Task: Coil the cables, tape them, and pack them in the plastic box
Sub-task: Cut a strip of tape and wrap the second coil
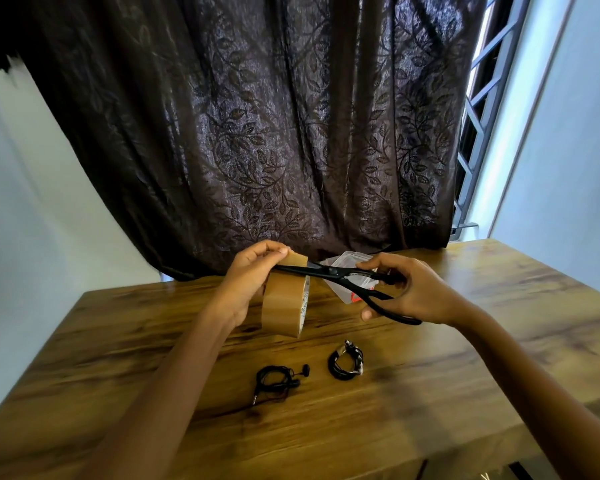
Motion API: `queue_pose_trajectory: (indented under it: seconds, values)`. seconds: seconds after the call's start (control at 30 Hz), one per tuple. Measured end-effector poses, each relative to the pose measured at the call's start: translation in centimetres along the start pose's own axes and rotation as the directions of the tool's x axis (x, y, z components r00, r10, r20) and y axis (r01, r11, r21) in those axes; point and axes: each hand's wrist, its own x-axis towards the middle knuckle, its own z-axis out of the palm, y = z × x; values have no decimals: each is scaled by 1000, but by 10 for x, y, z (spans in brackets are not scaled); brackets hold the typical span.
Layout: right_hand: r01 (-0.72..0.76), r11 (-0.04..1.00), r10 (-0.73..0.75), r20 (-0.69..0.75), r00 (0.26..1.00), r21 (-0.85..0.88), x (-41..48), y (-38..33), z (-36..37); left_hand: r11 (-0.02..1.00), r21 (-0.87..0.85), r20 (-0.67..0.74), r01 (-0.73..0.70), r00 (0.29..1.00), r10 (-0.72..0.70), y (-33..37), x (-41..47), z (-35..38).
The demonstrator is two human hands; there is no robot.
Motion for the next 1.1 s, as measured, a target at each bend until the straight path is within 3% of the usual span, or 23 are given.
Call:
queue_pose_trajectory:
  seconds: [0.8, 1.1]
  values:
    - [-56, 991, 45, -88, 995, -122, 8, 20, 2, 999, -15, -24, 30, 999, -30, -8, 3, 2]
    - [14, 998, -14, 5, 1000, -56, 7, 7, 2, 999, -15, -26, 40, 999, -41, -9, 4, 5]
